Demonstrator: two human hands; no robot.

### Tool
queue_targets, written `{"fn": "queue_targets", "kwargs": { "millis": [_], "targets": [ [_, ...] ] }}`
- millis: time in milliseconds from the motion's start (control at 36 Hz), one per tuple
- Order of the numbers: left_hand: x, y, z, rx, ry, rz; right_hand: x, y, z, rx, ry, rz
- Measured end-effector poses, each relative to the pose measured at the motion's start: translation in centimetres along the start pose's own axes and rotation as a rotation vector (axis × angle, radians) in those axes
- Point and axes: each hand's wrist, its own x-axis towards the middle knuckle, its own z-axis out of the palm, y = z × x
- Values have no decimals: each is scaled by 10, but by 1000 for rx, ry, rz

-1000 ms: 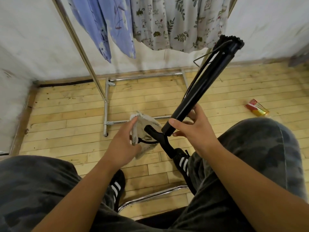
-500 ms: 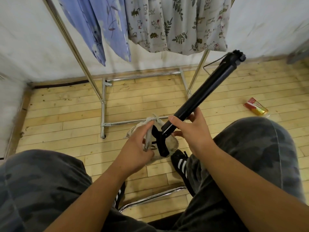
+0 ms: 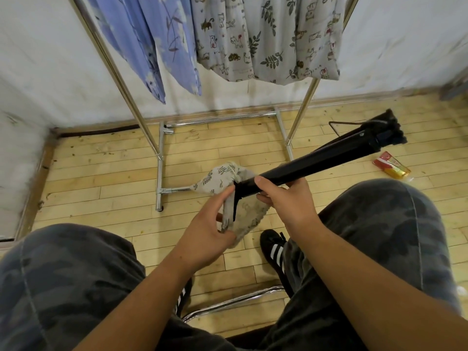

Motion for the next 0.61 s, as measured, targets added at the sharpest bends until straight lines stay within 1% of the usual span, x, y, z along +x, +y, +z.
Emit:
{"fn": "queue_targets", "kwargs": {
  "millis": [194,389,500,556,611],
  "targets": [
    [-1,5,1,-54,33,-11,-2,2,1,1,-40,-1],
    [2,7,-1,-39,66,12,-4,7,0,-206,-189,-174],
    [3,8,-2,-42,72,8,-7,12,0,-300,-241,-262],
    [3,7,-1,-47,69,23,-8,14,1,-361,-271,-261],
    [3,6,-1,-42,72,36,-9,15,3,-397,-292,-216]
  ]
}}
